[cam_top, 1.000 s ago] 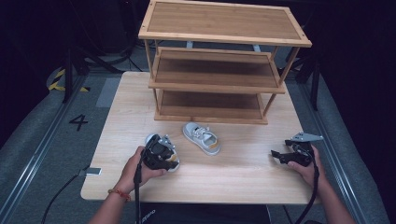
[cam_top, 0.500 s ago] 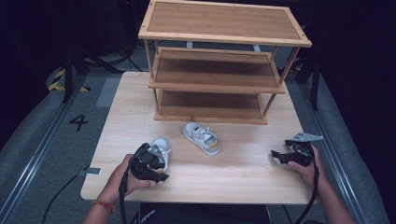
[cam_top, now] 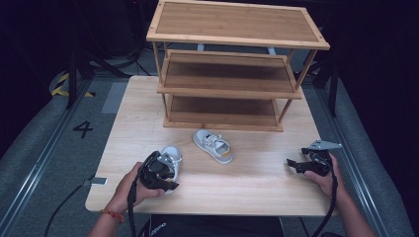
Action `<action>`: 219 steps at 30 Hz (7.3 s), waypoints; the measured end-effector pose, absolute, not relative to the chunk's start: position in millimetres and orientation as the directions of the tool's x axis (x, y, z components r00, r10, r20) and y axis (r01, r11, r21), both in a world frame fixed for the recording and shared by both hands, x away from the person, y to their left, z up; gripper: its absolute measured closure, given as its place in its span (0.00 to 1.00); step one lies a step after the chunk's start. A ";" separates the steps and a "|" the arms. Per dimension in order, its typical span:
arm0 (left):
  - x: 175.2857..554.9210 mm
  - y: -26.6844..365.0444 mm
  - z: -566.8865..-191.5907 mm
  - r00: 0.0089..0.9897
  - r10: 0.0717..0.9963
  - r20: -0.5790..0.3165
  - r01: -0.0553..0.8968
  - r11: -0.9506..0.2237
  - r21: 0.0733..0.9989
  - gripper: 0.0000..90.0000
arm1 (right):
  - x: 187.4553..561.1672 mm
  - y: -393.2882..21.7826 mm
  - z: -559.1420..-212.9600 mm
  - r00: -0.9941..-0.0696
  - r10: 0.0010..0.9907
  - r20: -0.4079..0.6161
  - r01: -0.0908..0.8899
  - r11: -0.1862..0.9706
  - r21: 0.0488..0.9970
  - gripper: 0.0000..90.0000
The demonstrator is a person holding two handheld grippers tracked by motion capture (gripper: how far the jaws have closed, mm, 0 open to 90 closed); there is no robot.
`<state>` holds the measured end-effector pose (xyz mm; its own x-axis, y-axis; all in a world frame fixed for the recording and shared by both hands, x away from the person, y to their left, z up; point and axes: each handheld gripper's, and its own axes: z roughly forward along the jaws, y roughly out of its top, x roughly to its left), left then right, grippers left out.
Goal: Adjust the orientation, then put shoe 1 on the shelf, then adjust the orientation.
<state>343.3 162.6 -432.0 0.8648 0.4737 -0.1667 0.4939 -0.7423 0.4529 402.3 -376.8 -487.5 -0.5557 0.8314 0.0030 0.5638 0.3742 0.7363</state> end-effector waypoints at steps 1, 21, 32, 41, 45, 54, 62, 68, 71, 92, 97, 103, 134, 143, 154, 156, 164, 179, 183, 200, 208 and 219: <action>343.7 163.1 -432.1 0.869 0.467 -0.163 0.486 -0.745 0.457 0.78 | 402.3 -376.8 -487.5 -0.556 0.831 0.003 0.564 0.374 0.736 0.16; 355.5 154.6 -413.2 0.900 0.429 -0.077 0.405 -0.759 0.509 0.82 | 402.5 -376.9 -487.5 -0.556 0.831 0.005 0.564 0.373 0.737 0.16; 377.9 141.8 -386.7 0.900 0.436 -0.010 0.361 -0.732 0.578 0.82 | 402.5 -377.0 -487.5 -0.557 0.831 0.005 0.563 0.373 0.737 0.16; 415.3 107.0 -377.2 0.899 0.438 0.023 0.335 -0.720 0.608 0.82 | 402.5 -377.0 -487.5 -0.556 0.831 0.006 0.564 0.372 0.738 0.16; 433.2 91.6 -378.1 0.899 0.436 0.037 0.322 -0.717 0.618 0.82 | 402.5 -377.0 -487.5 -0.556 0.831 0.005 0.563 0.373 0.737 0.16; 470.4 62.0 -372.2 0.892 0.448 0.054 0.318 -0.709 0.629 0.82 | 402.1 -377.0 -487.5 -0.555 0.832 0.004 0.564 0.372 0.737 0.17; 498.7 38.7 -385.2 0.883 0.466 0.059 0.325 -0.697 0.639 0.82 | 402.1 -377.0 -487.4 -0.555 0.832 0.007 0.565 0.371 0.737 0.17; 508.5 23.6 -401.2 0.874 0.481 0.062 0.335 -0.692 0.640 0.81 | 402.2 -377.0 -487.5 -0.555 0.832 0.005 0.564 0.372 0.737 0.17; 512.4 16.2 -406.8 0.877 0.470 0.099 0.313 -0.716 0.624 0.81 | 402.1 -377.0 -487.5 -0.555 0.832 0.006 0.564 0.371 0.738 0.17; 495.4 17.5 -401.1 0.817 0.558 0.148 0.279 -0.607 0.744 0.44 | 401.6 -376.9 -487.4 -0.555 0.832 0.006 0.563 0.371 0.739 0.17; 482.9 39.2 -399.4 0.794 0.595 0.127 0.290 -0.554 0.780 0.41 | 401.6 -377.0 -487.4 -0.555 0.832 0.005 0.563 0.372 0.738 0.17; 495.8 45.9 -420.7 0.771 0.633 0.069 0.373 -0.537 0.757 0.41 | 401.6 -377.0 -487.4 -0.555 0.832 0.005 0.563 0.372 0.739 0.17; 534.7 30.8 -442.1 0.680 0.725 0.110 0.439 -0.522 0.732 0.30 | 401.6 -376.9 -487.4 -0.555 0.832 0.005 0.563 0.371 0.739 0.17; 493.8 71.1 -425.6 0.708 0.702 0.074 0.434 -0.515 0.739 0.30 | 401.6 -376.9 -487.4 -0.556 0.831 0.006 0.563 0.371 0.738 0.17; 424.4 152.4 -420.5 0.771 0.634 0.064 0.412 -0.572 0.709 0.25 | 401.6 -376.9 -487.4 -0.555 0.832 0.006 0.563 0.371 0.738 0.17; 412.9 163.6 -424.0 0.781 0.620 0.071 0.407 -0.593 0.695 0.24 | 401.6 -376.9 -487.4 -0.555 0.832 0.006 0.563 0.371 0.738 0.17; 375.3 200.2 -441.9 0.805 0.588 0.082 0.399 -0.637 0.659 0.21 | 401.6 -376.9 -487.3 -0.555 0.832 0.005 0.563 0.372 0.738 0.17; 331.3 231.7 -470.7 0.806 0.591 -0.008 0.463 -0.623 0.630 0.22 | 402.4 -377.3 -487.3 -0.571 0.821 0.005 0.556 0.382 0.738 0.17; 326.4 235.2 -478.2 0.804 0.594 -0.024 0.462 -0.599 0.654 0.19 | 401.4 -377.2 -487.0 -0.583 0.813 0.002 0.550 0.393 0.737 0.19; 323.1 236.5 -482.5 0.779 0.627 -0.019 0.466 -0.558 0.687 0.17 | 397.2 -314.0 -447.9 -0.807 0.590 -0.043 0.368 0.558 0.744 0.31; 323.0 236.2 -482.6 0.776 0.630 -0.020 0.469 -0.555 0.688 0.17 | 402.3 -266.0 -430.7 -0.876 0.476 -0.069 0.274 0.611 0.743 0.31; 323.4 236.8 -482.4 0.776 0.630 -0.023 0.470 -0.554 0.687 0.18 | 418.7 -203.5 -419.4 -0.943 0.319 -0.094 0.156 0.673 0.723 0.29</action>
<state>323.4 236.8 -482.4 0.7764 0.6298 -0.0234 0.4703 -0.5544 0.6866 418.7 -203.5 -419.4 -0.9431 0.3190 -0.0939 0.1556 0.6729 0.7232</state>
